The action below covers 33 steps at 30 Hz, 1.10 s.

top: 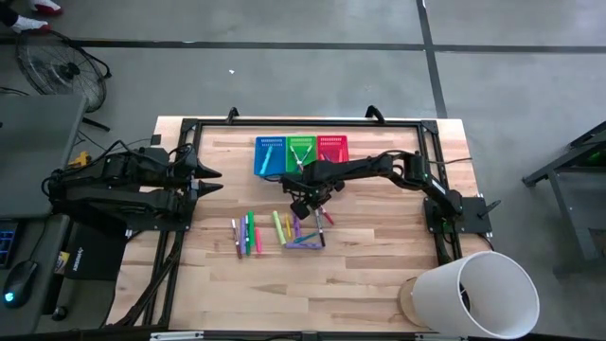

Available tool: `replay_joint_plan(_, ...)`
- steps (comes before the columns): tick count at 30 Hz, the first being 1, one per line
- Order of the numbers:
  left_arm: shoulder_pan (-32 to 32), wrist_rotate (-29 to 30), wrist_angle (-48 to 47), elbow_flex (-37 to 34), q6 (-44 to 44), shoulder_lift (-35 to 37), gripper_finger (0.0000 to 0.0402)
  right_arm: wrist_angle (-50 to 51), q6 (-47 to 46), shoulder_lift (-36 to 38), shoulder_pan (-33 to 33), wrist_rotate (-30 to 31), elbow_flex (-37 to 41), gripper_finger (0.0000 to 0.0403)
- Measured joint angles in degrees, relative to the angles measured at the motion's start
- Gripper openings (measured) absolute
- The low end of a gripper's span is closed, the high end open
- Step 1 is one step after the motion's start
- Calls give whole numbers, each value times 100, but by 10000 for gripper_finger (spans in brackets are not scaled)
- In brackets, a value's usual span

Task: Pick & Place Markers
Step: Put the red marker pen into the green bin

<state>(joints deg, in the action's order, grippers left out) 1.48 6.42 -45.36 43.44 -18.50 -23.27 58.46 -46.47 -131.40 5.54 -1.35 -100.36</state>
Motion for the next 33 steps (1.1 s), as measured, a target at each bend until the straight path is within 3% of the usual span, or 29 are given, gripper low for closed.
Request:
replay_joint_plan(23,0,2,2,0,-134,0,181,-20,-451,1154,-72,239,13,15)
replay_joint_plan(33,0,2,22,0,-144,0,181,-947,-605,1579,263,454,1,15)
